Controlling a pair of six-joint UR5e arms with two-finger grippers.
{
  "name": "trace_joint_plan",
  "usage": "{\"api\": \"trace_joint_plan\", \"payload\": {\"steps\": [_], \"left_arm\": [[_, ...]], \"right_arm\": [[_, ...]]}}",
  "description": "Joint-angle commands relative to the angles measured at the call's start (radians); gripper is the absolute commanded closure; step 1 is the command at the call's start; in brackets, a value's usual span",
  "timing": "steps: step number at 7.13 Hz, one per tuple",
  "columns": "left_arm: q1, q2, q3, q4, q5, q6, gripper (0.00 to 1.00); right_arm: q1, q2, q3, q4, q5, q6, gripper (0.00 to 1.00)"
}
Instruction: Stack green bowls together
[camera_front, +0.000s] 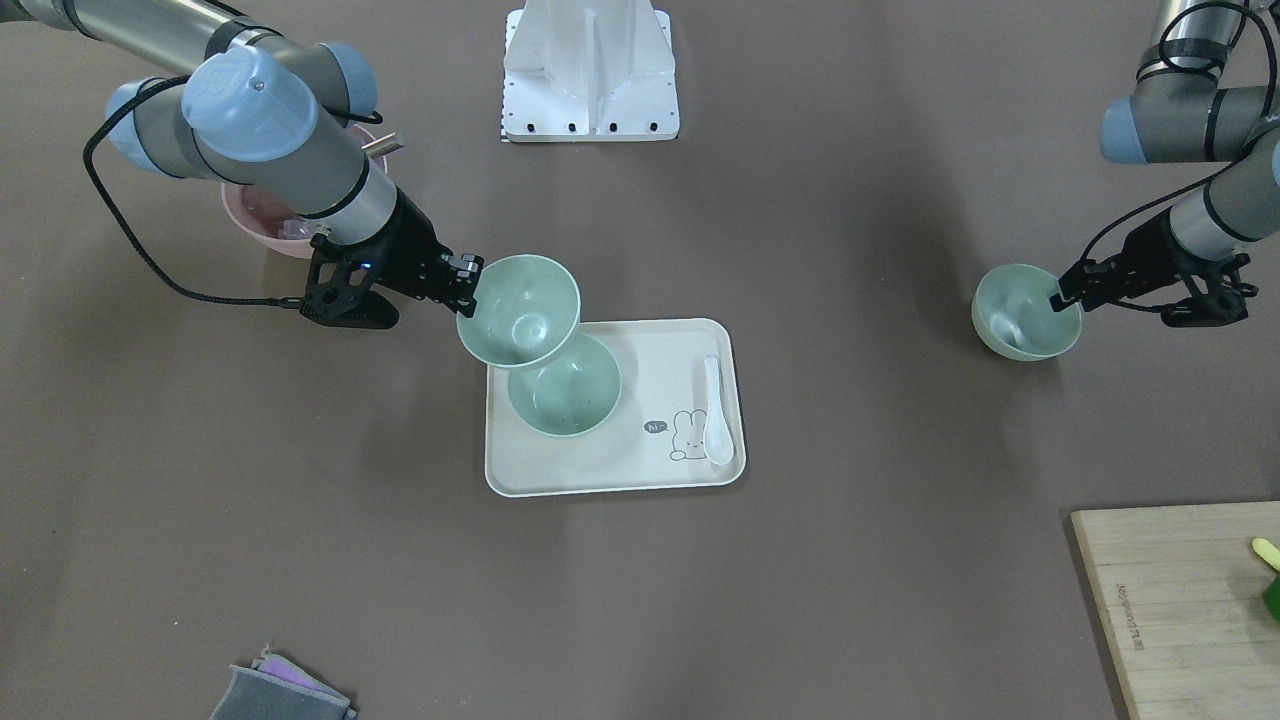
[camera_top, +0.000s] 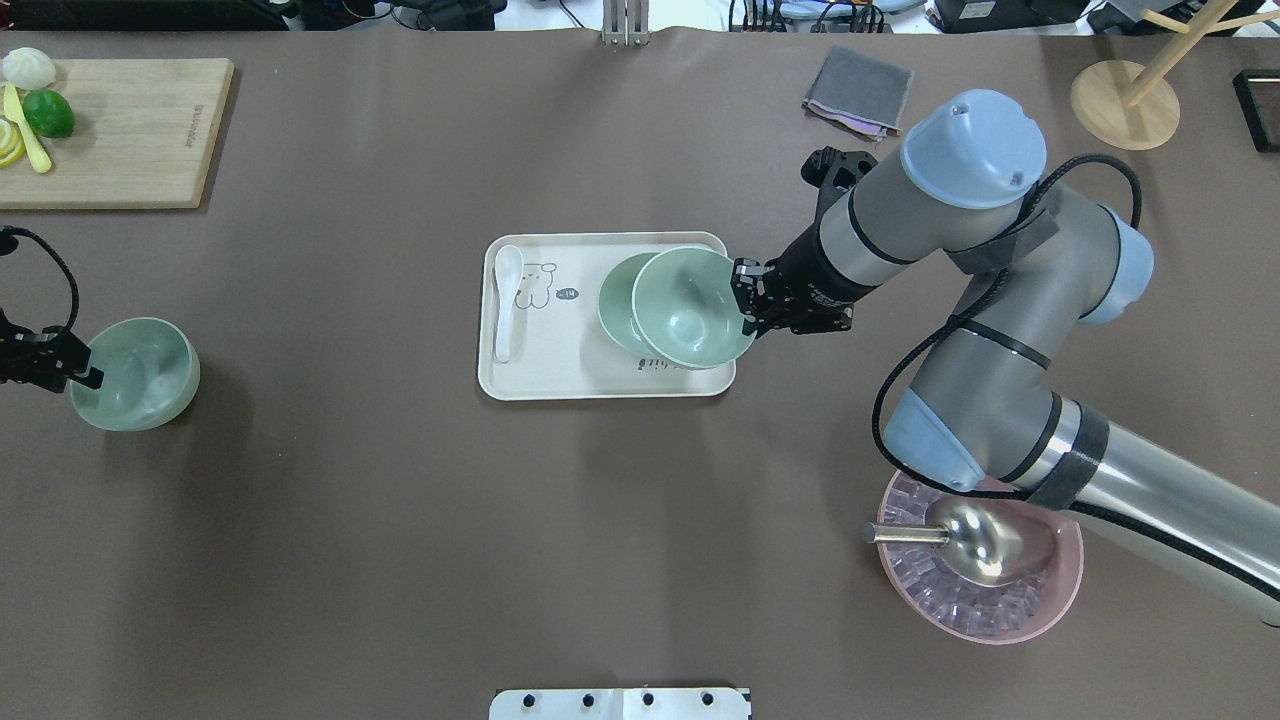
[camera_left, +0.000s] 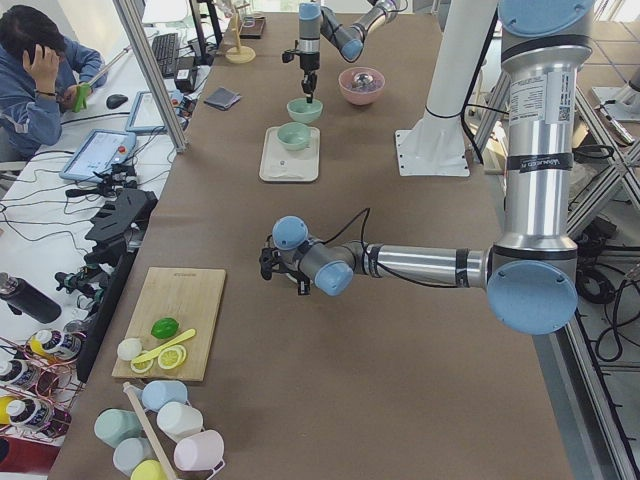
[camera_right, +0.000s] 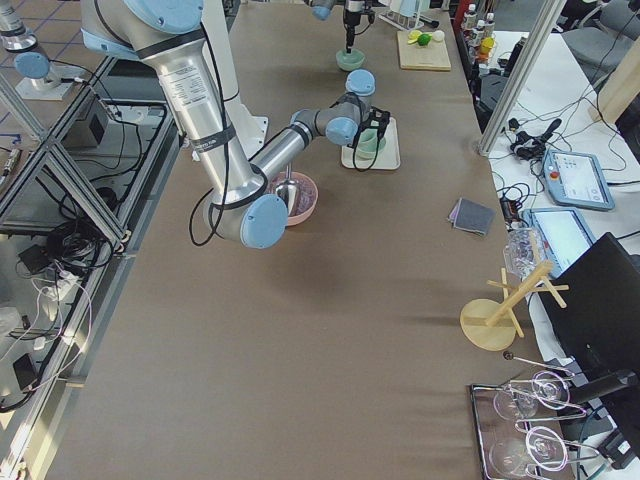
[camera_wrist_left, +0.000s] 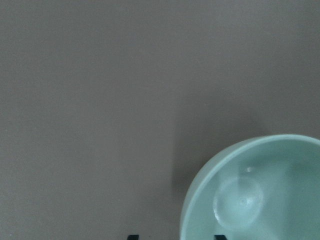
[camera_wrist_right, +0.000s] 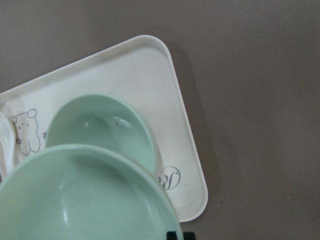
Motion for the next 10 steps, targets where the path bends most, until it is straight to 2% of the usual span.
{"api": "trace_joint_plan", "payload": {"steps": [1,5,8,9,10], "left_arm": [[0.003,-0.011,0.0,0.0,-0.005,-0.003,1.0],[0.003,-0.027,-0.028,-0.006,-0.011,-0.063,1.0],[0.003,-0.016,-0.026,-0.04,-0.011,-0.068,1.0],[0.003,-0.02,-0.028,-0.042,-0.011,-0.086,1.0],[0.032,-0.042,-0.052,-0.037,-0.006,-0.199,1.0]], "right_arm": [[-0.044,0.035,-0.02,-0.003,-0.071,0.045,1.0],[-0.024,0.086,-0.098,0.0,-0.117,0.048,1.0],[-0.027,0.124,-0.139,0.01,-0.155,0.121,1.0],[-0.027,0.124,-0.138,0.01,-0.154,0.121,0.04],[-0.024,0.109,-0.1,0.009,-0.128,0.118,0.0]]}}
